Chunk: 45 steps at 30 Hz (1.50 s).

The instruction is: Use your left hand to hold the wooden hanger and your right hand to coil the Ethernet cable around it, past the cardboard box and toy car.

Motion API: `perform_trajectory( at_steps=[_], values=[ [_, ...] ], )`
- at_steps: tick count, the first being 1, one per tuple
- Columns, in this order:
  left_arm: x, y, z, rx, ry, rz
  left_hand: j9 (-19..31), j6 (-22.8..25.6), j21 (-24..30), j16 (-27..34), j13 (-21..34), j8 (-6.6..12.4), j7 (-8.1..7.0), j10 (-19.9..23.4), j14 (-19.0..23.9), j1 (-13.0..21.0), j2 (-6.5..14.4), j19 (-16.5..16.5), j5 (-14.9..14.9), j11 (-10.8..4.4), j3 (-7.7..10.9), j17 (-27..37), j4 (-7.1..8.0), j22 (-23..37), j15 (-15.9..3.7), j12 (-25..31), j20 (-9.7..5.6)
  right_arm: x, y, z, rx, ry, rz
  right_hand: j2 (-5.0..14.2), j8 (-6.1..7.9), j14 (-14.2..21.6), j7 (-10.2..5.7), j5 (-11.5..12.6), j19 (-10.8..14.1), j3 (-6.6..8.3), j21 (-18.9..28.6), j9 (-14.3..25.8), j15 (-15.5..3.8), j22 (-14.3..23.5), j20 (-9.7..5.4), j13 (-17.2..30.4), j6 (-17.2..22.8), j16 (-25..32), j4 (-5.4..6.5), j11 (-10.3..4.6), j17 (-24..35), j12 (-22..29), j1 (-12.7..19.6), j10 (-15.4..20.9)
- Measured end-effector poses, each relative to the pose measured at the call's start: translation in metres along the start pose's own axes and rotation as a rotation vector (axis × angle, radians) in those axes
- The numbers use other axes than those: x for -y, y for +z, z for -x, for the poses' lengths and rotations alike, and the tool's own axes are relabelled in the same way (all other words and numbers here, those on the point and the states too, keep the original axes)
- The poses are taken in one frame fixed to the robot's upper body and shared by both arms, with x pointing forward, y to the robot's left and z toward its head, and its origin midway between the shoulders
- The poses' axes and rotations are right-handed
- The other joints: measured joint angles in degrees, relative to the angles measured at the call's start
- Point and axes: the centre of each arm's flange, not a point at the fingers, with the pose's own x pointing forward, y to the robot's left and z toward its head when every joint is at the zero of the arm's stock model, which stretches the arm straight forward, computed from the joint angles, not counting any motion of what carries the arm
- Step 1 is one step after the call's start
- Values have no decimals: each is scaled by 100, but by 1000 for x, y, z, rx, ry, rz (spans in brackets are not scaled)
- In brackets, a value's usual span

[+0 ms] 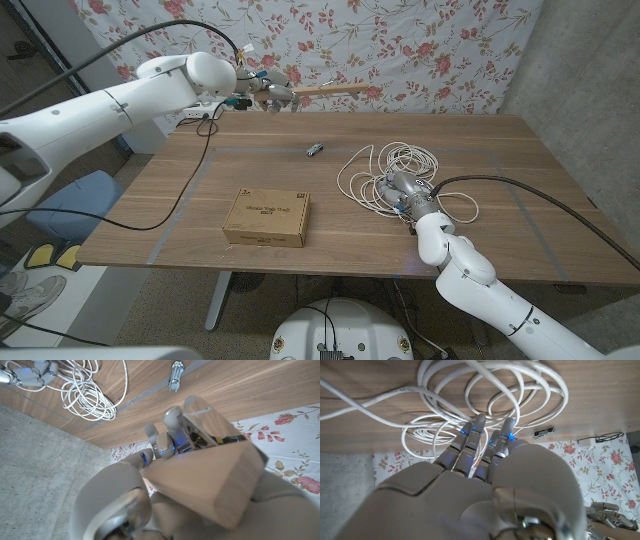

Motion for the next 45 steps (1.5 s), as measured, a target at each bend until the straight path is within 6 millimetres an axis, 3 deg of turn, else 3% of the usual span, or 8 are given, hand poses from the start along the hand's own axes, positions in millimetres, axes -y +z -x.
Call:
perform_trajectory(
  at_steps=[3, 7, 14, 20, 25, 37, 40, 45],
  values=[
    [0, 0, 0, 0, 0, -1, 0, 0, 21, 0, 0, 24, 0, 0, 0, -1, 1, 0, 0, 0, 16, -14, -16, -1, 0, 0, 0, 0, -4, 1, 11, 6, -50, -202, 148, -39, 351, -142, 261, -189, 197, -203, -4, -8, 318, 64, 453, 285, -392, 443, 364, 189, 165, 294],
    [-1, 0, 0, 1, 0, -1, 0, 0, 21, 0, 0, 42, 0, 0, 0, -61, 0, 0, 0, 0, 16, 2, -16, -12, 0, 0, 0, 1, -7, 2, 29, 11, -69, -806, -143, -233, 684, -362, 260, -823, 238, -654, 30, -64, 642, -59, 447, 340, -307, 890, 428, 154, -426, 164],
    [-1, 0, 0, 3, 1, -2, -27, 0, 53, 0, 0, 42, 0, 0, 0, -61, 0, 0, 0, 0, 35, -1, 3, -26, 0, 0, 0, 3, -6, 4, 58, 10, -28, -1159, -677, -452, 812, -374, 43, -1279, 198, -1083, 44, -99, 827, -213, -15, 233, -48, 1095, 242, -21, -1279, -132],
    [-1, 0, 1, 3, 1, -2, -27, 1, 84, -21, -1, 42, -1, 0, 0, -62, -1, 1, 0, 0, 58, -32, -21, -53, 0, 0, 0, 1, -2, 3, 79, 33, 12, -1177, -812, -572, 813, -374, -39, -1357, 169, -1224, 41, -99, 855, -283, -93, 224, -99, 1127, 211, -83, -1375, -203],
    [-1, 0, 2, 3, 4, -2, -27, -6, 87, -21, -2, 42, 6, 0, 0, -106, 0, 0, -34, 0, 69, -32, -10, -58, 0, 0, 0, -3, 4, 2, 90, 48, 65, -1257, -878, -572, 738, -335, -69, -1312, 169, -1326, 41, -123, 884, -343, -18, 224, -292, 1061, 185, -105, -1123, -177],
    [-1, 0, 4, 2, 8, 3, -54, -34, 131, -21, -4, 65, 33, -20, 0, -128, -22, -22, -34, 0, 110, 0, -15, -100, 0, 0, -22, -14, 16, 0, 76, 44, 248, -1252, -988, -528, 616, -195, -3, -1275, 169, -1490, 41, -123, 819, -431, 104, 273, -509, 939, 138, -105, -756, -117],
    [-1, 0, 4, 2, 9, 5, -39, -34, 131, -21, -4, 91, 33, -19, 0, -134, -17, -32, -34, 0, 110, -14, -15, -106, 0, 0, -30, -14, 16, -1, 66, 33, 294, -1251, -991, -481, 541, -156, 10, -1239, 190, -1524, 42, -122, 806, -441, 116, 295, -610, 887, 121, -105, -627, -64],
    [-1, 0, 4, 2, 8, 7, -53, -34, 170, -21, -5, 91, 31, -19, 0, -151, 0, -62, -34, 1, 126, 3, 1, -105, 0, 0, 0, -17, 18, -3, 47, 7, 364, -1028, -976, -62, 361, 38, 247, -979, 313, -1639, 13, -122, 674, -524, 446, 296, -948, 684, -128, 31, 7, 226]
  ],
)
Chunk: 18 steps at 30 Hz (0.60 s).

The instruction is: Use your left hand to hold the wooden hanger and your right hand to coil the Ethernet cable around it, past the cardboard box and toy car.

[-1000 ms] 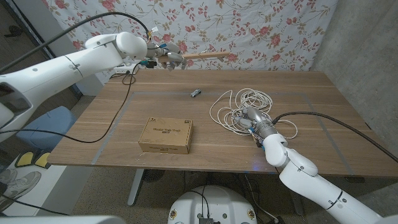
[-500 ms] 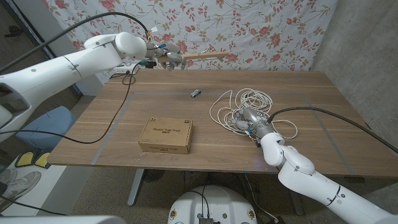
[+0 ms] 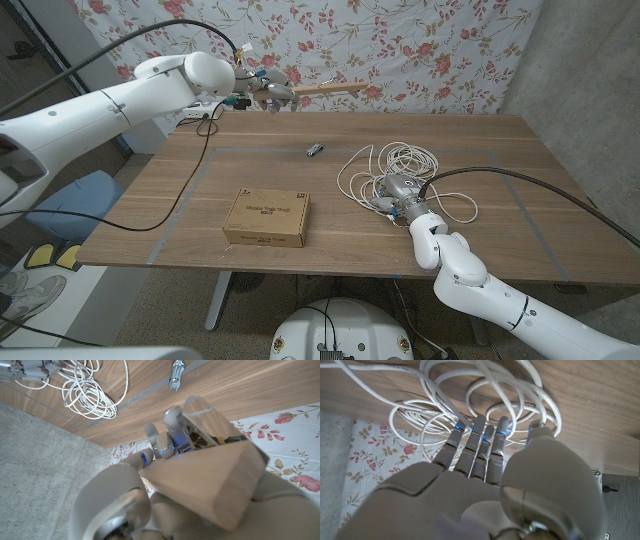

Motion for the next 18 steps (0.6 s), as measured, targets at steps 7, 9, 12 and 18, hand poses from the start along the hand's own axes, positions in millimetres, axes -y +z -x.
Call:
perform_trajectory(
  at_steps=[7, 9, 12, 18],
  values=[
    [0, 0, 0, 0, -2, 1, 0, -1, 22, 0, 5, 0, -3, -20, 0, 0, 0, 0, 0, 22, 0, -16, 0, -25, 0, 0, 0, -9, 4, -1, -12, 0, 19, 442, 214, 500, -20, 51, 255, 362, 185, -117, -52, 0, -255, -95, 574, 0, -297, -337, -101, 260, 564, 583],
    [0, 1, -1, 2, -3, 2, 0, -9, 22, 0, 5, 0, -11, -21, 0, 0, 0, 0, 0, 21, 16, -17, -16, -27, 0, 0, 0, -3, 3, 0, -26, -55, 67, 461, 258, 538, 30, 51, 305, 402, 214, -141, -75, 0, -304, -122, 624, 0, -305, -367, -73, 300, 575, 715],
    [-1, 2, -2, 3, -3, 3, -4, -11, 22, -4, 5, 0, -13, -22, 0, -23, -24, 1, 0, 19, 17, -16, -17, -37, 0, 4, 0, -2, 4, 0, -31, -79, 84, 470, 266, 647, 11, 26, 357, 402, 252, -173, -74, 0, -357, -169, 684, 35, -305, -379, -39, 351, 566, 827],
    [-2, 3, -3, 4, -5, 2, -27, -12, 66, -24, 4, -1, -15, -23, 0, -39, -37, 1, 0, 19, 29, -21, -4, -53, 0, 27, 0, -1, 2, 1, -42, -112, 94, 606, 185, 1081, 11, -173, 365, 354, 393, -338, -156, 30, -675, -400, 745, 180, -185, -239, 65, 379, 430, 1066]
  ],
)
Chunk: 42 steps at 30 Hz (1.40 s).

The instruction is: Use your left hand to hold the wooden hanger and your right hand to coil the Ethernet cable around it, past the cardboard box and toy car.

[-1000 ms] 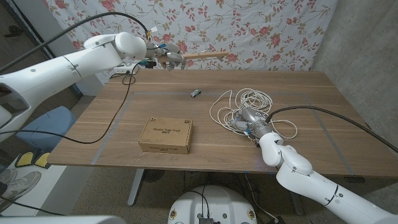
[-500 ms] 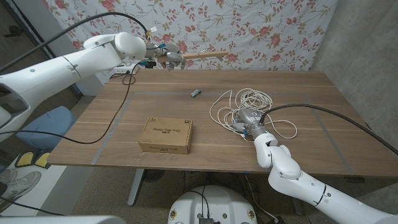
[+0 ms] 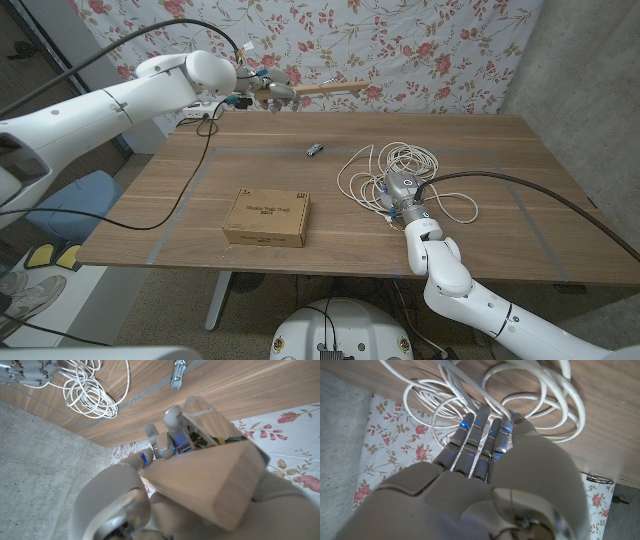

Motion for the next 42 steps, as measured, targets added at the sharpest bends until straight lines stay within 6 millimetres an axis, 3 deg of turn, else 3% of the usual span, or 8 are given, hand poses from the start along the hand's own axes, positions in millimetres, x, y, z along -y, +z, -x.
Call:
perform_trajectory(
  at_steps=[6, 8, 9, 14, 19, 24, 30, 42],
  values=[
    [-1, 2, -2, 2, -1, -3, 0, -9, 0, 0, 0, 33, -10, 1, 0, -24, 23, -21, 0, 1, 35, 4, -12, -13, 0, 0, 21, 4, -4, -1, 0, -8, -14, 129, -207, 527, -211, -44, 232, -135, 347, -55, -143, 175, -38, -305, -6, 337, 241, 269, 277, 25, -129, 559],
    [-1, 3, -2, 3, -1, -3, -17, -10, 0, 0, -1, 33, -10, 1, 0, -44, 33, -21, -38, 1, 35, -29, -12, -23, 0, 0, 21, 3, -2, -1, 9, -3, -25, 195, -256, 711, -275, -44, 408, -167, 522, -13, -197, 262, -47, -273, -71, 518, 302, 25, 447, 202, -195, 1143],
    [-1, 3, -3, 1, -2, -5, -13, -16, 0, 0, -2, 33, -17, 1, 0, -77, 16, -21, -49, 1, 35, -29, -12, -27, 0, 0, 21, 7, -7, -2, 0, -11, -31, 195, -284, 822, -304, -45, 525, -186, 648, 45, -235, 323, -55, -244, -100, 652, 322, -7, 586, 222, -195, 1292],
    [-1, 5, -4, 0, -5, -6, -26, -15, 45, -43, -3, 34, -16, -9, 0, -83, 22, -43, -50, -7, 69, -75, 1, -53, 0, 0, -2, 12, -12, -3, -3, -27, -70, 195, -368, 1155, -329, 50, 957, -198, 1185, 306, -354, 594, -103, 104, -126, 1071, 352, -46, 1138, 486, -195, 1490],
    [-1, 6, -6, -1, -6, -8, -26, -14, 45, -43, -4, 34, -16, -9, 0, -82, 22, -73, -49, -8, 82, -102, -11, -51, 0, 0, 11, 17, -20, -3, -17, -68, -130, 167, -390, 1570, -329, 173, 1229, -57, 1613, 627, -494, 739, -141, 504, -126, 1329, 494, -46, 1539, 775, -167, 1675],
    [-1, 8, -8, -3, -7, -10, -26, -27, 45, -43, -4, 52, -4, -9, 0, -83, 22, -72, -50, -8, 82, -86, -11, -76, 0, 0, 11, 21, -27, -2, -35, -110, -200, 17, -239, 1752, -296, 202, 1225, 1, 1908, 967, -615, 843, -138, 950, -93, 1687, 530, -98, 1967, 1053, -17, 1809],
    [-1, 10, -9, -5, -6, -11, -53, -27, 89, -55, -2, 77, -4, -10, 0, -121, -15, -72, -50, -8, 130, -111, -13, -80, 0, 0, 11, 23, -38, -3, -54, -126, -324, -27, -129, 1556, -274, 204, 844, -28, 2175, 1371, -590, 985, -108, 1555, -242, 2259, 504, -183, 2094, 1236, 27, 1741],
    [-2, 13, -12, -5, -2, -9, -61, -28, 89, -88, 1, 76, -5, -19, 0, -160, -11, -72, -50, -17, 146, -119, -30, -106, 0, 0, 11, 14, -54, -8, -59, -53, -668, 40, 73, 1261, -216, 206, 516, 15, 2415, 1911, -421, 1019, -69, 1782, -571, 2716, 676, -199, 2050, 1195, 94, 1575]
  ],
)
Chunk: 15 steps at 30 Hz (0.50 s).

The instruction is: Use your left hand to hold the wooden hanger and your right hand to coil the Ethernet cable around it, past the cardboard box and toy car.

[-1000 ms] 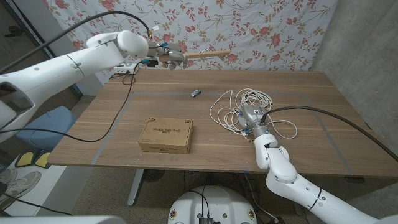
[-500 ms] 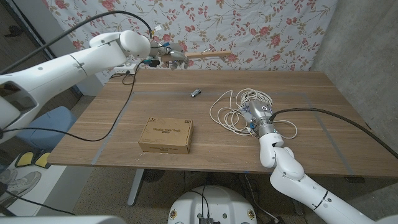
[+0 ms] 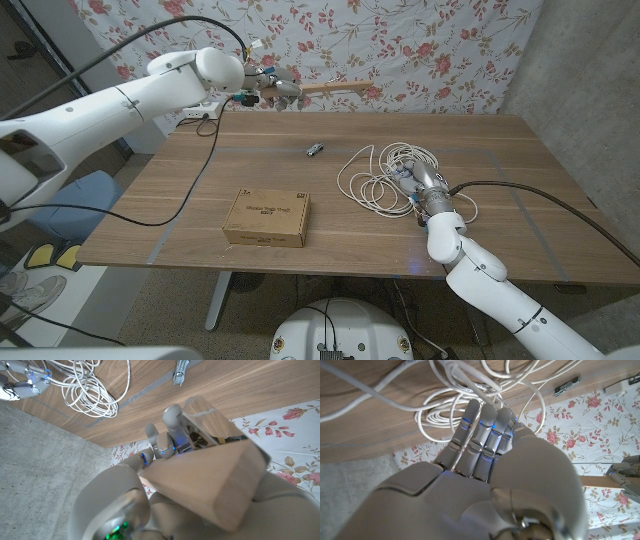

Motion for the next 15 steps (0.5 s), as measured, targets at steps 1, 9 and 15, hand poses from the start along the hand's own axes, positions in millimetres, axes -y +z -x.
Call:
perform_trajectory(
  at_steps=[1, 9, 15],
  values=[
    [0, 0, 0, 1, 0, 0, -13, -1, 0, 0, 0, 0, 1, 0, 0, -5, -5, 0, 0, 0, 7, -5, -7, 0, 0, 0, 0, 6, -9, -4, -17, -6, -31, 0, 29, -18, 10, 0, -17, 6, 27, 56, 1, -7, -18, 50, -29, 43, 38, -9, 0, 0, -1, -35],
    [0, 2, -2, -2, -1, 0, -19, -15, 0, 0, 0, 0, 12, -1, 0, -5, -5, 0, 0, 2, 26, 7, 12, 0, 0, 0, 0, 1, -21, -10, -1, 102, -288, 2, 133, -61, 1, -1, -51, 44, 127, 308, 20, -43, 13, 131, -120, 214, 106, -9, 0, -36, -2, -73],
    [0, 3, -3, -4, -5, -1, -18, -25, 44, 0, -1, 41, 20, -8, 0, -4, -5, 0, -32, 9, 31, 6, 17, 1, 0, 0, 0, -3, -31, -15, 46, 199, -526, 2, 134, -151, 0, -4, -122, 77, 172, 460, 52, -75, 16, 183, -122, 322, 139, -8, 1, -56, -2, -91]
  ],
)
